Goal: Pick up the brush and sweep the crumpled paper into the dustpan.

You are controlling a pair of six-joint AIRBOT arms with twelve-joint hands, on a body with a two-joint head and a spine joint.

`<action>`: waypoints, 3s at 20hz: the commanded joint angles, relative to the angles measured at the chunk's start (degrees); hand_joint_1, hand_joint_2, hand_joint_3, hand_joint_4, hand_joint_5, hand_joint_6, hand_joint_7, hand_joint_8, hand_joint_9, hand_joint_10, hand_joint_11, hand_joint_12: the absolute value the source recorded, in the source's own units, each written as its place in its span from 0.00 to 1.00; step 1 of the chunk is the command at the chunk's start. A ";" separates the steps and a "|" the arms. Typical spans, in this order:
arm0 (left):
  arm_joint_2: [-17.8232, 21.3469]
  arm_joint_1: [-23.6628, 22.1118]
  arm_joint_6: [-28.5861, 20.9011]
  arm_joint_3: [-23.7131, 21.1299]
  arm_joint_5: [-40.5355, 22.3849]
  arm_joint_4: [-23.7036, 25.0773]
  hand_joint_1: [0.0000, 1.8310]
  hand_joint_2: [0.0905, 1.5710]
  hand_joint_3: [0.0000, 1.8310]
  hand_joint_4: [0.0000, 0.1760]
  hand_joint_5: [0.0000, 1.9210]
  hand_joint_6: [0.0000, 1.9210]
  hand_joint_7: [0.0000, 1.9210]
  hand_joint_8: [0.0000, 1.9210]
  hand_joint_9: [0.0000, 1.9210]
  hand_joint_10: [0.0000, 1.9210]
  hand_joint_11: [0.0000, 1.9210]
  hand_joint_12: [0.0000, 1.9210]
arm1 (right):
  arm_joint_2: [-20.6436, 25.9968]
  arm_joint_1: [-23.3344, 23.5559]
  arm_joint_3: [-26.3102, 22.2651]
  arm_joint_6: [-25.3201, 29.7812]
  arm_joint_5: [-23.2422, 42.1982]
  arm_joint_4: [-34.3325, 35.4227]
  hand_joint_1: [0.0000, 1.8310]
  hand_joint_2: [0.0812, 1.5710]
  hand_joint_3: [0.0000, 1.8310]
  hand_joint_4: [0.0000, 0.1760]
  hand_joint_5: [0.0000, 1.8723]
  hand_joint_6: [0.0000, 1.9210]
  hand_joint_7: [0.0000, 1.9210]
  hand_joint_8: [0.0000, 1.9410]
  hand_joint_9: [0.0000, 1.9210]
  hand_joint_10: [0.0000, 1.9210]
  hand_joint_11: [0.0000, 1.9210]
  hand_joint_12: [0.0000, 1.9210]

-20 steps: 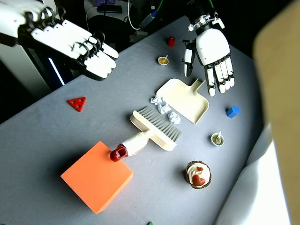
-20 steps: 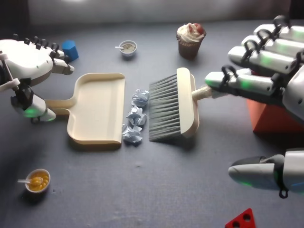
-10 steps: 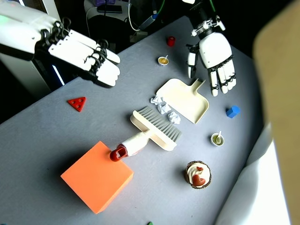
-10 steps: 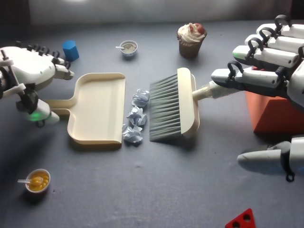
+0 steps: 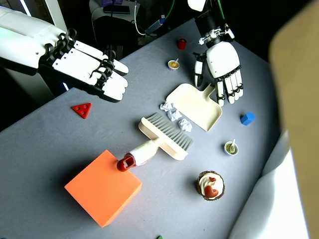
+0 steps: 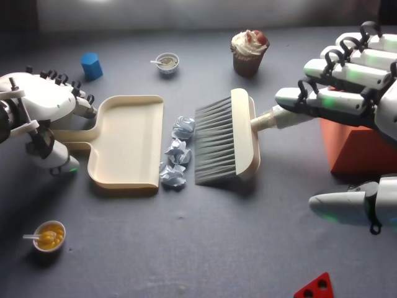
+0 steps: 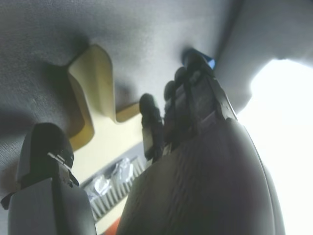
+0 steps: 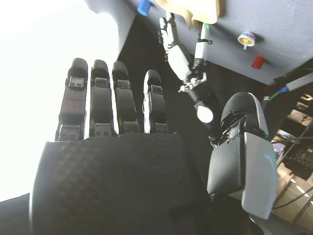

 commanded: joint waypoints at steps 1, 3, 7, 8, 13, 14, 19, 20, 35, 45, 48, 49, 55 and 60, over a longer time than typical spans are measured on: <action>-0.04 0.19 0.28 0.42 4.79 1.04 0.42 0.65 0.00 0.35 0.24 0.01 0.12 0.00 0.11 0.00 0.10 0.02 | 0.30 0.79 -0.30 0.18 -4.36 -1.86 0.00 0.64 0.01 0.00 0.05 0.00 0.06 0.00 0.07 0.00 0.06 0.00; -0.47 0.39 0.29 0.45 4.79 0.84 0.42 0.67 0.00 0.34 0.26 0.01 0.12 0.00 0.10 0.00 0.10 0.02 | 0.26 0.78 -0.38 0.17 -4.36 -2.16 0.00 0.64 0.01 0.00 0.05 0.00 0.06 0.00 0.06 0.00 0.06 0.00; -1.48 0.70 0.32 0.61 4.78 0.80 0.43 0.66 0.00 0.37 0.30 0.00 0.14 0.00 0.11 0.00 0.11 0.02 | 0.38 0.58 -0.39 0.17 -3.31 -2.18 0.00 0.64 0.00 0.00 0.05 0.00 0.06 0.00 0.07 0.00 0.06 0.00; -1.54 0.72 0.33 0.61 4.76 0.96 0.43 0.66 0.00 0.37 0.30 0.00 0.14 0.00 0.11 0.00 0.11 0.02 | 0.38 0.58 -0.54 0.17 -3.29 -2.18 0.00 0.64 0.00 0.00 0.05 0.00 0.06 0.00 0.07 0.00 0.06 0.00; -2.07 0.72 0.33 0.91 4.77 1.04 0.59 0.73 0.00 0.00 0.46 0.59 0.20 0.01 0.18 0.01 0.16 0.04 | 0.45 0.54 -1.14 0.18 -1.65 -5.04 0.00 0.63 0.00 0.00 0.05 0.01 0.06 0.01 0.06 0.01 0.06 0.01; -2.20 0.71 0.33 0.97 4.77 1.16 0.59 0.73 0.00 0.00 0.46 0.59 0.21 0.00 0.18 0.00 0.15 0.04 | 0.45 0.60 -1.10 0.19 -0.50 -5.42 0.00 0.63 0.00 0.00 0.05 0.01 0.06 0.00 0.06 0.00 0.06 0.01; -2.44 0.53 0.35 0.95 4.73 1.44 0.61 0.71 0.00 0.00 0.50 0.53 0.20 0.00 0.16 0.00 0.14 0.04 | 0.82 0.81 0.39 15.35 3.30 -17.75 0.00 0.63 0.00 0.00 0.05 0.00 0.07 0.00 0.07 0.00 0.06 0.01; -2.47 0.35 0.36 0.99 4.71 1.66 0.61 0.71 0.00 0.00 0.49 0.54 0.19 0.00 0.15 0.00 0.13 0.04 | 0.86 0.81 0.46 15.47 2.89 -17.86 0.00 0.63 0.00 0.00 0.05 0.00 0.06 0.00 0.06 0.00 0.06 0.01; -2.47 -7.45 5.46 3.79 0.97 2.11 0.60 0.70 0.00 0.00 0.50 0.52 0.21 0.00 0.17 0.00 0.14 0.03 | 1.00 -2.11 1.09 24.09 -11.16 -20.23 0.03 0.64 0.00 0.00 0.07 0.00 0.08 0.00 0.08 0.00 0.09 0.01; -3.63 -8.07 3.65 6.14 -2.01 5.19 0.59 0.71 0.00 0.00 0.48 0.55 0.21 0.00 0.16 0.00 0.15 0.03 | 0.74 -2.84 0.86 19.72 -11.16 -19.47 0.39 0.63 0.00 0.00 0.07 0.00 0.08 0.00 0.09 0.00 0.13 0.02; -3.78 -9.43 3.65 7.44 -3.53 5.95 0.60 0.71 0.00 0.00 0.49 0.55 0.19 0.00 0.15 0.00 0.14 0.03 | 0.75 -2.84 0.87 19.63 -11.16 -19.47 0.45 0.66 0.01 0.00 0.06 0.00 0.08 0.00 0.08 0.00 0.12 0.02; -3.92 -9.84 3.65 7.82 -4.03 6.14 0.60 0.71 0.00 0.00 0.49 0.55 0.20 0.00 0.16 0.00 0.16 0.03 | 0.74 -2.84 0.86 19.57 -11.16 -19.47 0.47 0.66 0.01 0.00 0.05 0.00 0.08 0.00 0.09 0.00 0.12 0.02; -4.16 -12.43 3.65 8.63 -5.22 7.03 0.59 0.71 0.00 0.00 0.48 0.56 0.20 0.00 0.16 0.00 0.15 0.03 | 0.76 -2.87 0.82 19.29 -11.16 -19.47 0.49 0.67 0.00 0.00 0.06 0.01 0.07 0.00 0.08 0.00 0.12 0.01; -3.96 -12.20 3.65 8.32 -5.54 6.75 0.59 0.72 0.00 0.00 0.48 0.56 0.19 0.00 0.14 0.00 0.13 0.02 | 0.60 -3.02 0.72 19.29 -11.15 -19.47 0.57 0.65 0.00 0.00 0.09 0.01 0.08 0.00 0.09 0.00 0.14 0.02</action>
